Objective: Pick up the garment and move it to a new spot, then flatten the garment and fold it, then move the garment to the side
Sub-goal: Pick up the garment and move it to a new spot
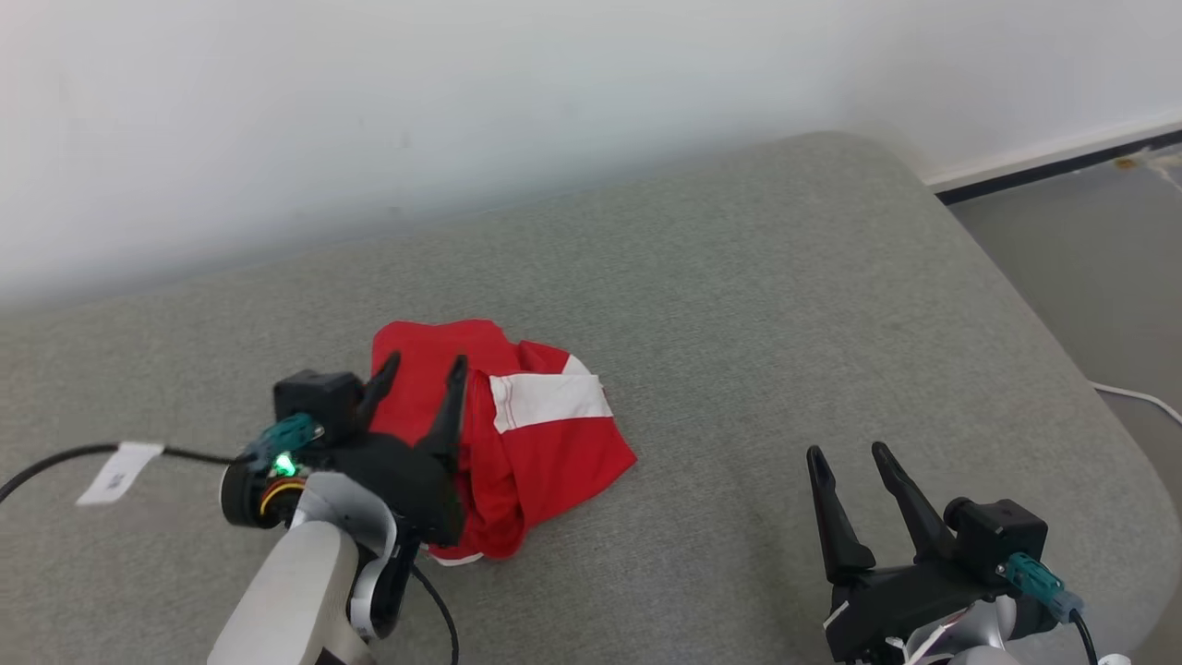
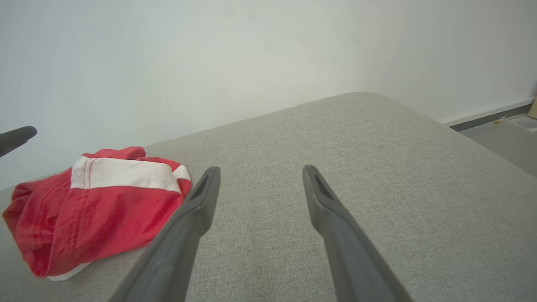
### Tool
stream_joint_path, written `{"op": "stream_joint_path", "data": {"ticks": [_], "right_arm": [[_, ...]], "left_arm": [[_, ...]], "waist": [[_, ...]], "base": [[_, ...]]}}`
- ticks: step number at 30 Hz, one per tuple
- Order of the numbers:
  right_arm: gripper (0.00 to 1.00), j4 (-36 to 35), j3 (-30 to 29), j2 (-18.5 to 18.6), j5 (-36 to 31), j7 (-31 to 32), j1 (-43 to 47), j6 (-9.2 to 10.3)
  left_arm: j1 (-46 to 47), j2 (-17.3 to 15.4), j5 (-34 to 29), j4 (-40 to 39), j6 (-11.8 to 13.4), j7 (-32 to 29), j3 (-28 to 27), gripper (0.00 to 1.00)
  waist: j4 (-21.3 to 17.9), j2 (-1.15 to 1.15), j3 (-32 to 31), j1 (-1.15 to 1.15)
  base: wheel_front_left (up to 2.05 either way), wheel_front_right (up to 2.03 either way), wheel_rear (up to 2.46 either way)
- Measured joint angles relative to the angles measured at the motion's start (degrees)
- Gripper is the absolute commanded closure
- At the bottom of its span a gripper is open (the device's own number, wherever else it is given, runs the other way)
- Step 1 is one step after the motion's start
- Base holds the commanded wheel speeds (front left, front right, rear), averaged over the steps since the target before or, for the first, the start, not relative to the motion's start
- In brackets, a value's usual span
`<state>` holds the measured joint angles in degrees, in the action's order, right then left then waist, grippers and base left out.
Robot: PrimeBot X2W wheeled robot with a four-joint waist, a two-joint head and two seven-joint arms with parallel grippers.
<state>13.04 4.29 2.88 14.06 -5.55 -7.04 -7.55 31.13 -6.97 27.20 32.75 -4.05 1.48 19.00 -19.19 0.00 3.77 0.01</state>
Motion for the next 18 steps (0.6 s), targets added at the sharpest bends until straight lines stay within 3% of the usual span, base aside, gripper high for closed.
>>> {"op": "stream_joint_path", "data": {"ticks": [7, 13, 18], "right_arm": [[0.0, 0.2, -1.9, -0.01, -0.13, -0.02, 1.66, 0.01], [0.0, -0.27, -2.15, 0.01, 0.57, -0.53, 2.37, 0.01], [0.0, -0.37, -2.16, 0.02, 0.47, -1.02, 2.45, 0.01]], "left_arm": [[-5.58, -0.52, 2.12, -6.02, -0.09, 11.36, -4.32, 0.0], [-15.74, -2.02, 0.7, -15.71, -1.03, 13.41, -8.0, 0.0], [-25.67, -0.3, -4.17, -26.2, -1.51, 13.57, -14.07, 0.0]], "waist": [[5.19, 0.0, -1.65, 0.0], [10.54, 0.0, -3.11, 0.0], [14.71, -0.01, -4.17, -0.01]], "base": [[0.0, 0.0, 0.0], [0.0, 0.0, 0.0], [0.0, 0.0, 0.0]]}}
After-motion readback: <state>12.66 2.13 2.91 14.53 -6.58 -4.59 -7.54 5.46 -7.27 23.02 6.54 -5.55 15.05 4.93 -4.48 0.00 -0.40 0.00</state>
